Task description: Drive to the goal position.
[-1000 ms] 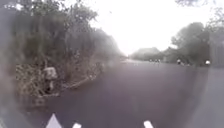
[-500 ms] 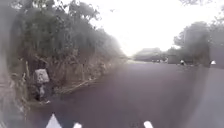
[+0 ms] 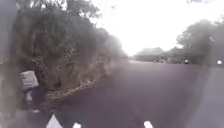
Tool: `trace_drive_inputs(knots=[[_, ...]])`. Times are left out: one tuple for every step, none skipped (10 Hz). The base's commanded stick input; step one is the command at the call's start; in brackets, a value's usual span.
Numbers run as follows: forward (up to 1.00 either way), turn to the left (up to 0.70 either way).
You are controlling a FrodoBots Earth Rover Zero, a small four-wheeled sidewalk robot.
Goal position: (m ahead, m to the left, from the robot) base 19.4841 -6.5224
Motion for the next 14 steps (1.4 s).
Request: trace_drive_inputs(knots=[[0.7, -0.35], [0.7, -0.35], [0.7, -0.35], [0.7, -0.35], [0.7, -0.35], [0.7, -0.35], [0.7, -0.35], [0.7, -0.35], [0.7, -0.35], [0.7, -0.35], [0.7, -0.35], [0.7, -0.35], [0.7, -0.35], [0.7, -0.35]])
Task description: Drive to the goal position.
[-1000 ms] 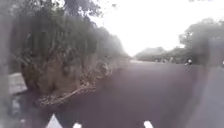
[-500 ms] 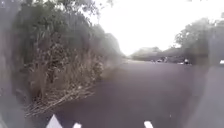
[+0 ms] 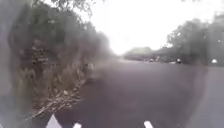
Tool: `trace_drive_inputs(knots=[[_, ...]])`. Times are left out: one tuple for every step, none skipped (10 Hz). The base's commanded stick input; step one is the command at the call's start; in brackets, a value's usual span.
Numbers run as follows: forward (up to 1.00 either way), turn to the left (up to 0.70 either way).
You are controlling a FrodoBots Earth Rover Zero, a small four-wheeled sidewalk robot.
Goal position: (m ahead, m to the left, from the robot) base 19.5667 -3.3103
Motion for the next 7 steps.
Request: trace_drive_inputs(knots=[[0.7, -0.35], [0.7, -0.35], [0.7, -0.35], [0.7, -0.35], [0.7, -0.35], [0.7, -0.35], [0.7, -0.35]])
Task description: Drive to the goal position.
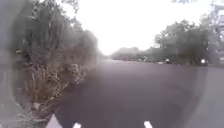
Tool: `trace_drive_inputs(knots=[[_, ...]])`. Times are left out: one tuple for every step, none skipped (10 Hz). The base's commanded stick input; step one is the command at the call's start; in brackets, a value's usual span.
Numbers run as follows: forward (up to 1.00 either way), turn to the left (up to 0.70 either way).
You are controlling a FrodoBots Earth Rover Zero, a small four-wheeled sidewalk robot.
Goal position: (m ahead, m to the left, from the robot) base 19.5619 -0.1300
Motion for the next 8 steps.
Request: trace_drive_inputs(knots=[[0.7, -0.28], [0.7, -0.15], [0.7, -0.02], [0.7, 0.0], [0.7, 0.0], [0.7, 0.0], [0.7, 0.0], [0.7, 0.0]])
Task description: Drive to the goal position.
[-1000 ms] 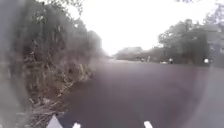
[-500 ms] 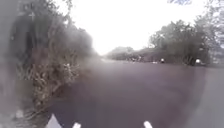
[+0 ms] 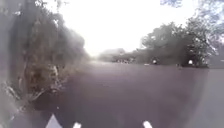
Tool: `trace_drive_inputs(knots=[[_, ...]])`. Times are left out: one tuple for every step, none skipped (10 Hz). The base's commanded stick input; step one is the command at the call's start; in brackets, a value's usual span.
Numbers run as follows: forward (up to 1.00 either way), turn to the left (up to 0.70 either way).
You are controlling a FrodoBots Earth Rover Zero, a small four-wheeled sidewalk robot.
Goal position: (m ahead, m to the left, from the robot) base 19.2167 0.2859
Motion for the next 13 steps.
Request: trace_drive_inputs(knots=[[0.7, 0.0], [0.7, 0.0], [0.7, 0.0], [0.7, 0.0], [0.7, 0.0], [0.7, 0.0], [0.7, 0.0], [0.7, 0.0], [0.7, 0.0], [0.7, 0.0], [0.7, 0.0], [0.7, 0.0], [0.7, 0.0]])
